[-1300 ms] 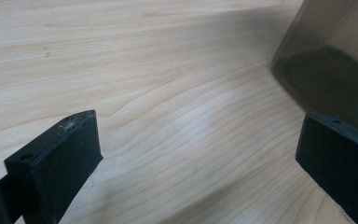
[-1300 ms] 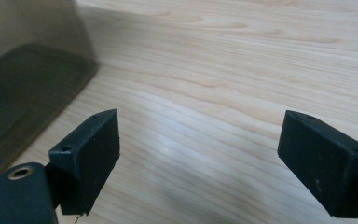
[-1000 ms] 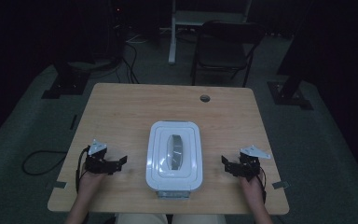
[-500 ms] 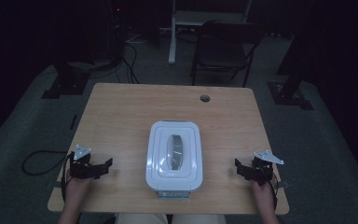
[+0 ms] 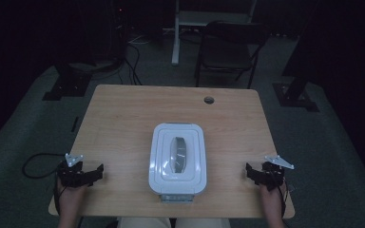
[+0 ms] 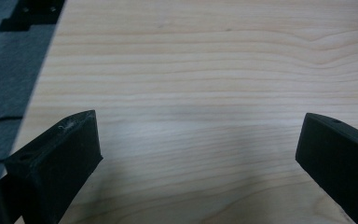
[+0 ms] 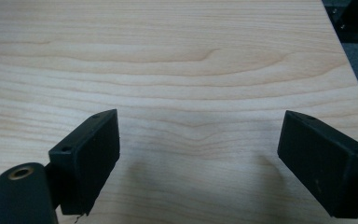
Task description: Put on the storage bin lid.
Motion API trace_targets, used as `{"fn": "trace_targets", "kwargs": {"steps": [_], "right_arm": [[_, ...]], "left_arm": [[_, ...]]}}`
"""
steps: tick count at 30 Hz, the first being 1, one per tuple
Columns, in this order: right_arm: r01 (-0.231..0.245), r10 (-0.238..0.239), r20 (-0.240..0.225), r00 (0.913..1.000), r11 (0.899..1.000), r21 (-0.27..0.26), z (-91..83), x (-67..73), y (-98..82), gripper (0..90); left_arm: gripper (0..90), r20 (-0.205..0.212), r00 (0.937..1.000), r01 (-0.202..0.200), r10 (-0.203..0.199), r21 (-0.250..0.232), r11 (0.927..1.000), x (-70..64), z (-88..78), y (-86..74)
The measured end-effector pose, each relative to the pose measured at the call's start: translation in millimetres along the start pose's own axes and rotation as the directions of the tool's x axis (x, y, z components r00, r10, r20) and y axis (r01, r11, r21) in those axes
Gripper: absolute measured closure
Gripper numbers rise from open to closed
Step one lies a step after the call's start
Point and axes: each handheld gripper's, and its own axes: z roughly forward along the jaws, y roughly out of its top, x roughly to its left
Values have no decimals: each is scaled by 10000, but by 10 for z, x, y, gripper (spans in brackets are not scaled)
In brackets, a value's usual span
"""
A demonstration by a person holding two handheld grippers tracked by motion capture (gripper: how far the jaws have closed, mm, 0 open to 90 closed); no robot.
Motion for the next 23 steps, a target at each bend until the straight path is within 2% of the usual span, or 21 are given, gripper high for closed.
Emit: {"fn": "trace_targets", "kwargs": {"steps": [2,4,6,8,10,23], "right_arm": [[3,-3,64,10000,10000,66,8,1,3,128],[100,-100,0,9999,9993,357,28,1,8,139],[142,-146,53,9999,9982,580,39,2,7,145],[325,-342,248,9991,9973,660,45,26,5,142],[276,-295,270,9992,9973,683,47,24,7,132],[303,-320,232,9992,9971,701,54,17,12,128]], "left_arm": [[7,-88,10000,16,-15,176,9998,23,11,-16],[7,-106,9999,45,-43,272,9996,36,34,-37],[8,-257,9995,-150,168,673,9976,25,66,-47],[8,-233,9995,-190,206,685,9975,22,69,-41],[7,-186,9995,-250,263,683,9974,26,76,-35],[8,-147,9995,-274,285,661,9974,28,84,-31]]}}
